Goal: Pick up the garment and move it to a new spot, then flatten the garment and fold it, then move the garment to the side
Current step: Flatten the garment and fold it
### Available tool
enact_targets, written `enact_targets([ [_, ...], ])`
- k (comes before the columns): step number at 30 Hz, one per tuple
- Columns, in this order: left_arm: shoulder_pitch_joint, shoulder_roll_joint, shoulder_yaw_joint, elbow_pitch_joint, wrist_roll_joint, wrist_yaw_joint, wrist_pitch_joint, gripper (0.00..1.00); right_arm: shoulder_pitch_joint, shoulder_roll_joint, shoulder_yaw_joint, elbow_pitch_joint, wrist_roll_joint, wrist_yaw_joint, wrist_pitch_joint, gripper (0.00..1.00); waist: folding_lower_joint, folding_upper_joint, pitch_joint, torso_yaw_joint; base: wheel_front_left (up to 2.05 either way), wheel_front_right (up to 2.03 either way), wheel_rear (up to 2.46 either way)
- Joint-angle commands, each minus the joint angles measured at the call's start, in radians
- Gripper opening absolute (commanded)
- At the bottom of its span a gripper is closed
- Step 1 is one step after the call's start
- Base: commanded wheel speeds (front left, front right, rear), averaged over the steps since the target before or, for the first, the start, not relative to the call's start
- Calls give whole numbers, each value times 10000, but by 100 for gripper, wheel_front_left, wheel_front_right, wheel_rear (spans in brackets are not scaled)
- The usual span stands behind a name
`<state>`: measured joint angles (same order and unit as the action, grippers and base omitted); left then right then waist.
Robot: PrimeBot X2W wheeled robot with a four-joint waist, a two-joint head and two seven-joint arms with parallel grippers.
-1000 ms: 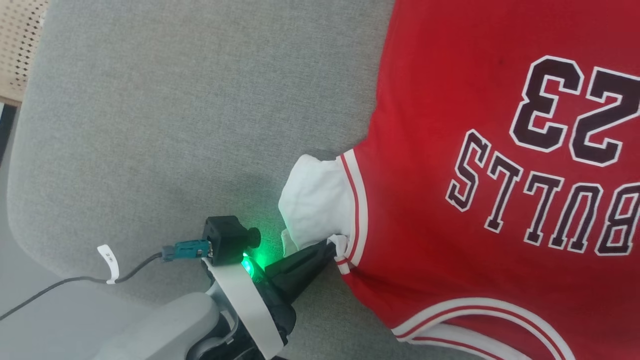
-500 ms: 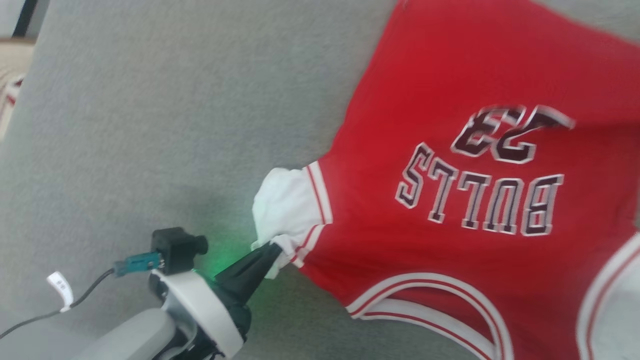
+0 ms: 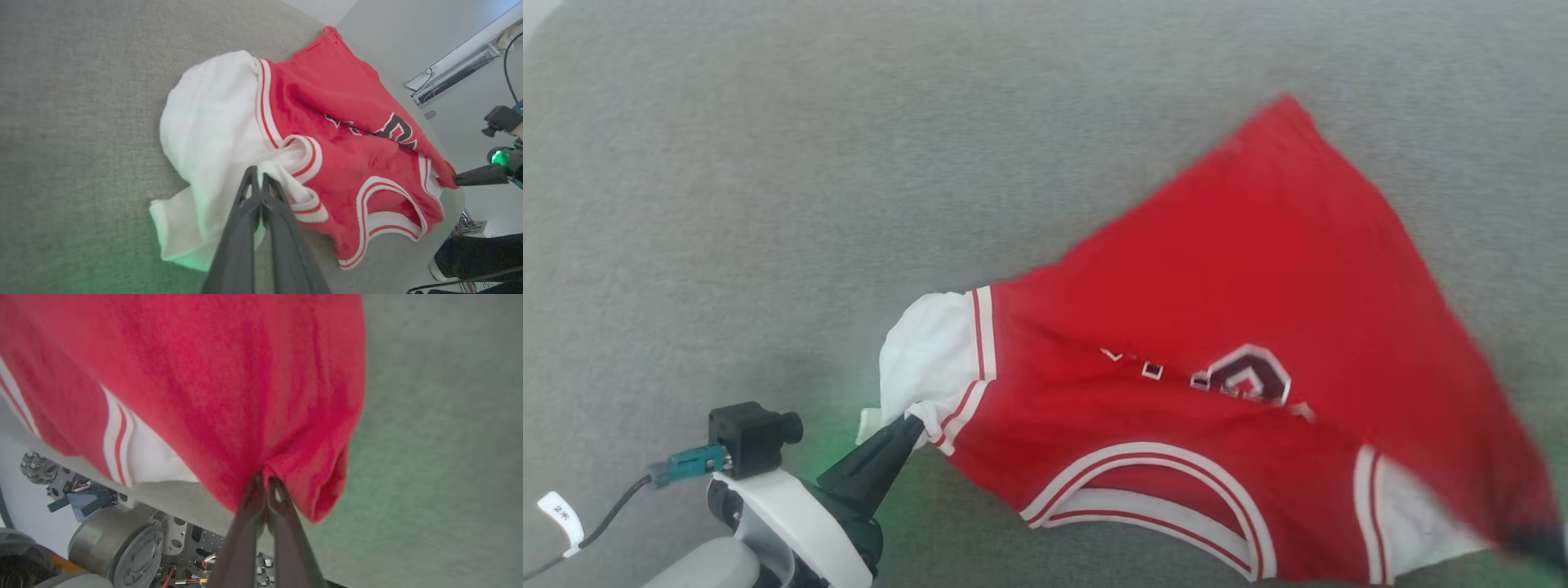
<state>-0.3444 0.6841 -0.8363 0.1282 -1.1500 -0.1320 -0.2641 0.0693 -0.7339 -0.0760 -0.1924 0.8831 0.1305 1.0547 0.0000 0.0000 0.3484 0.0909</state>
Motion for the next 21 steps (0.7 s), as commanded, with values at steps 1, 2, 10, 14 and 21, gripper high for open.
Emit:
enact_targets([
  [1, 152, 33, 61, -47, 204, 32, 1, 0, 367, 142, -5, -260, -46, 2, 156, 0, 0, 0, -87, -172, 0, 0, 0],
  [2, 202, 53, 105, -56, 164, 32, 1, 0, 745, 264, 65, -514, -67, 2, 310, 0, 0, 0, -100, -224, 0, 0, 0],
  [10, 279, 187, 237, -133, 175, 32, -1, 0, 1308, 1276, 148, -1369, -679, 2, -256, 38, 0, 0, -137, -526, 0, 0, 0],
  [14, 308, 203, 302, -184, 165, 32, -1, 0, 1172, 1144, -362, -2010, -715, 2, -957, 100, 0, 0, -147, -605, 0, 0, 0],
  [21, 244, 31, 341, -360, 283, 32, 0, 0, 668, 605, -2325, -3313, -119, 4, -560, 100, 0, 0, -2, -365, 0, 0, 0],
])
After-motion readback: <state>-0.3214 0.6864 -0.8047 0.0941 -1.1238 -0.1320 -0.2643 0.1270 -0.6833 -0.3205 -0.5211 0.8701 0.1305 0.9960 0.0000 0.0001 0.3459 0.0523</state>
